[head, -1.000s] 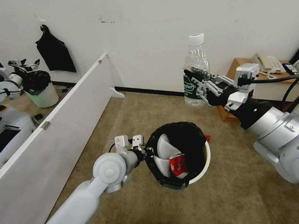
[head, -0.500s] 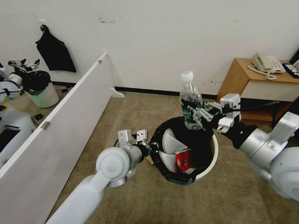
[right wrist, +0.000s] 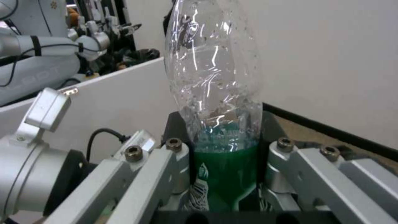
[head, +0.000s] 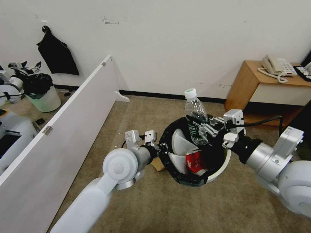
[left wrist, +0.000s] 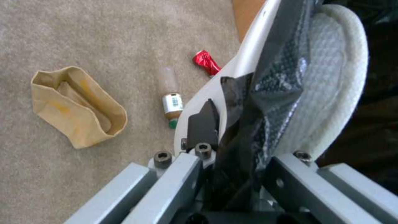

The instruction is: Pick up the trash bin, then pick up the garbage from the floor and place it into the trash bin.

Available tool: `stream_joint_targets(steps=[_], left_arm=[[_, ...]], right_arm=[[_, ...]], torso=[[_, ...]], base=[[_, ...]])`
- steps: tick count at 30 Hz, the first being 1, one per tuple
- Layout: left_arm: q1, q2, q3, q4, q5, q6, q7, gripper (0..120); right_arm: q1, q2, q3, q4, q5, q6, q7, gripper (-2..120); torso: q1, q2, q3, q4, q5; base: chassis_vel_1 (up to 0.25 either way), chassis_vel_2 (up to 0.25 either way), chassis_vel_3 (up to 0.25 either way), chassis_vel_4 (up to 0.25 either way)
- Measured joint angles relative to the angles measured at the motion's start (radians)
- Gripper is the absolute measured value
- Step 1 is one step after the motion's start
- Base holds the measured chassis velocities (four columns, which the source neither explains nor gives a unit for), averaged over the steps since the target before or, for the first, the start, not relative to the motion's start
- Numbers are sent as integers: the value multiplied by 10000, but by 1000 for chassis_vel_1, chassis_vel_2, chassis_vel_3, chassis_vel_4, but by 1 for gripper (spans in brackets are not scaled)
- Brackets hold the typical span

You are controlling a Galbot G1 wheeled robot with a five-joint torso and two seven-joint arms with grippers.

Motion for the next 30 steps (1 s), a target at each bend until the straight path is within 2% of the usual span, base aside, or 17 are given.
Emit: stream_joint_targets(steps=[30], left_arm=[[230,124,-126,-390,-112,-34,-4,1]], right_arm=[[-63,381,-375,-369,-1145,0,-320,21]], torso=[[0,0,0,-2,0]], base=[[0,0,0,0]])
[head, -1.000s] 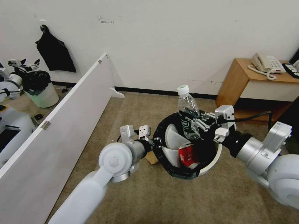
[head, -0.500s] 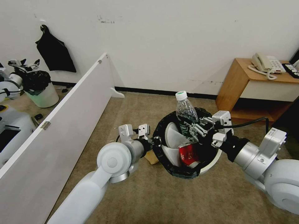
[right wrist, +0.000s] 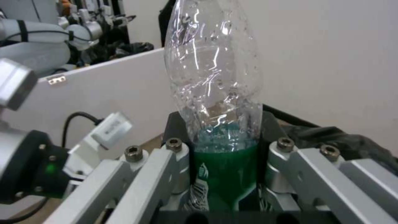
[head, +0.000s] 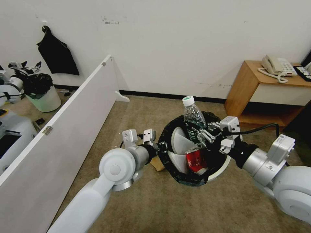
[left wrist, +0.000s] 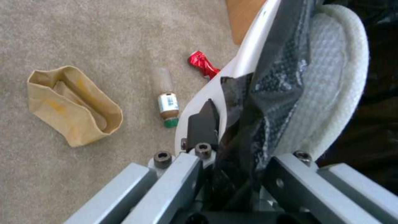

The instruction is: Pick up the trash bin, then pick up the garbage from the floor and place it into the trash bin.

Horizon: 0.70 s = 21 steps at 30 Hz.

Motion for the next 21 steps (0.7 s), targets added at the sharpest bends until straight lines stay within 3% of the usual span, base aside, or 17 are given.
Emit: stream_joint_targets(steps=[9,21], left_arm=[[513,301,-207,-369,59,13,17,1],[579,255,-250,-477,73,14,23,1]], right_arm=[[-14,112,-46,-262,-183,32,-75,20],[-33,78,-73,-387,-238,39,-121,20]], torso=[[0,1,0,1,0],[0,0,0,0,0]], base=[[0,0,0,0],[0,0,0,0]])
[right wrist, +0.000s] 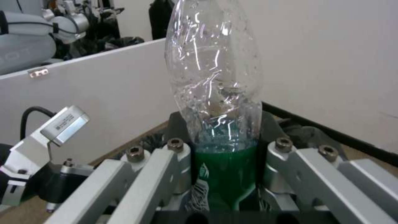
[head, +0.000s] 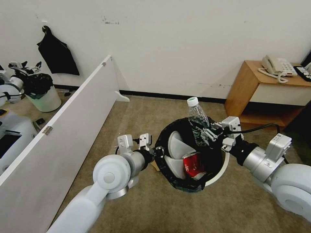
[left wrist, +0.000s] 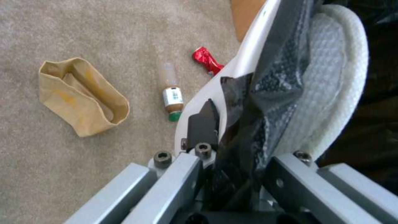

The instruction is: Pick up the trash bin, then pick up the garbage from the floor and place it into the trash bin.

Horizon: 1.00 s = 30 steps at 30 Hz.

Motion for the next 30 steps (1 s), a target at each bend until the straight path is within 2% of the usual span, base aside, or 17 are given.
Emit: stream_joint_targets(steps=[4,9,13,14,20,30], left_arm=[[-19,-67,0,3,4,0,0,1],[-62,-144,16,51,6,-4,0,1],[-115,-229,42,90,1,-5,-1,1],[-140,-239,50,94,-12,-12,-1,1],[-187,-211,52,98,-52,-37,-2,1],[-248,-191,54,106,-105,-70,-3,1]], right_arm=[[0,-1,-11,-4,1,3,-5,25],[-30,-2,-30,8,-2,3,-35,47],[-58,6,-85,8,-38,0,-71,55],[-81,19,-111,-15,-70,-5,-102,61],[-88,78,-182,-70,-109,-21,-157,69],[-106,137,-226,-144,-151,-34,-231,70]], torso=[[0,0,0,0,0],[0,0,0,1,0],[0,0,0,0,0],[0,0,0,0,0],[0,0,0,0,0],[0,0,0,1,1]], base=[[0,0,0,0],[0,0,0,0],[0,0,0,0],[0,0,0,0],[0,0,0,0],[0,0,0,0]])
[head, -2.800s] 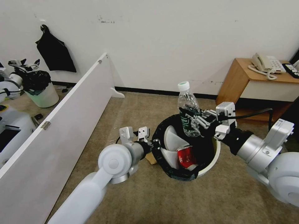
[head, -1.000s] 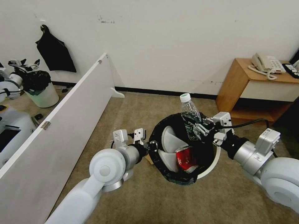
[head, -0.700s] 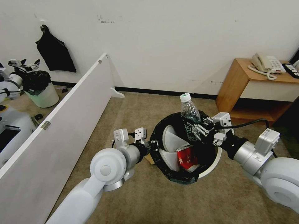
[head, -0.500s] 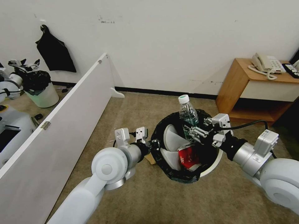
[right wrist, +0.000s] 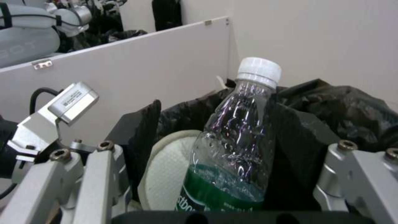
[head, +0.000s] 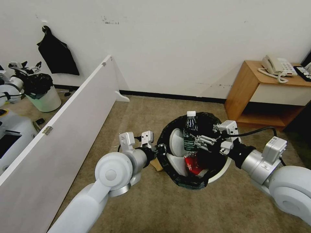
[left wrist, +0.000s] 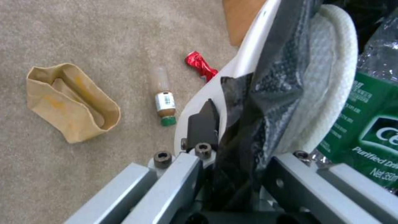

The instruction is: Pick up the trash bin, then pick up the garbage from the floor and place it into the trash bin.

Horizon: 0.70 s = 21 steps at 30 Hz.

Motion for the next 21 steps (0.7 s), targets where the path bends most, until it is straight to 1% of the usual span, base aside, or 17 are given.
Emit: stream_joint_targets(steps=[16,19,21], left_arm=[[6,-48,-57,5,-60,-40,-12,1],[100,-103,-154,66,-67,-39,-19,1],[232,-155,-269,121,-67,-41,-50,1]], right_arm=[[0,52,-1,-248,-155,24,-152,68],[46,-10,64,-268,-284,73,-313,69],[117,-121,131,-240,-309,139,-388,69]], torso=[[0,0,0,0,0],[0,0,0,-2,0],[0,0,0,0,0]], base=[[0,0,0,0],[0,0,0,0],[0,0,0,0]])
